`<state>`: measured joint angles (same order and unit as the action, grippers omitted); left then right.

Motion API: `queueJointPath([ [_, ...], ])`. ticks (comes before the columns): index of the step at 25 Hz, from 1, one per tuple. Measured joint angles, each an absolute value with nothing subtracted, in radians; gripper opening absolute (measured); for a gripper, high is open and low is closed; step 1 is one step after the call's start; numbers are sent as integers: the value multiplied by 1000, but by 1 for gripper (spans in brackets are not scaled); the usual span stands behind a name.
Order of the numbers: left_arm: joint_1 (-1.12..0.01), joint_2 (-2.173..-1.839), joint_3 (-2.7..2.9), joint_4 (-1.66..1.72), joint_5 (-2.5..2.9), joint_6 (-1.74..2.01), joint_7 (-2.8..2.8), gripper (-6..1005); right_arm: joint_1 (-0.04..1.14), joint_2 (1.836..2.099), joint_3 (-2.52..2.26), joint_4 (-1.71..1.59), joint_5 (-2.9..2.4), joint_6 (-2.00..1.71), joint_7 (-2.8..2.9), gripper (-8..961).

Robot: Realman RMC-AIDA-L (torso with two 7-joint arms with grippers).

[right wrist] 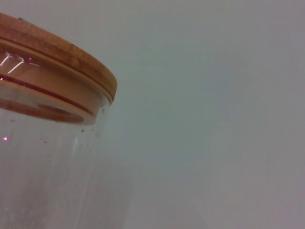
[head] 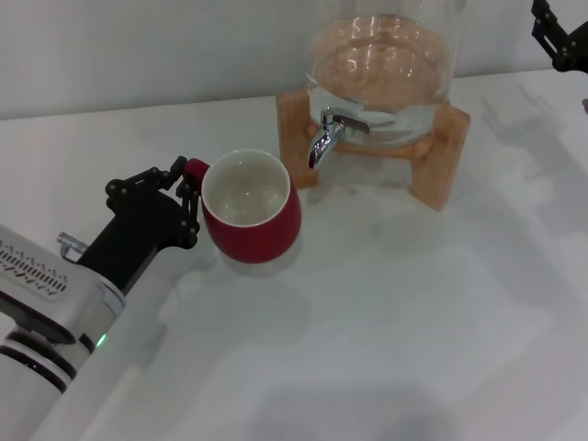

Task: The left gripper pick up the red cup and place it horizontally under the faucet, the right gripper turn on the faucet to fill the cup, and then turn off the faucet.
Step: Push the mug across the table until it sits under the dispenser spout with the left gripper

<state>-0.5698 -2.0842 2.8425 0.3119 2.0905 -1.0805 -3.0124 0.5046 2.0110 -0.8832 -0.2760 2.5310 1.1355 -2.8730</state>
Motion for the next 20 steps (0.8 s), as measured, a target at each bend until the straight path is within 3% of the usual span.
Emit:
queueJointPath([
  [20,-539,-2085,2833,319,2075,-1045,-3014,105,498,2011,-945,-274,2531,1147,-2884,663],
])
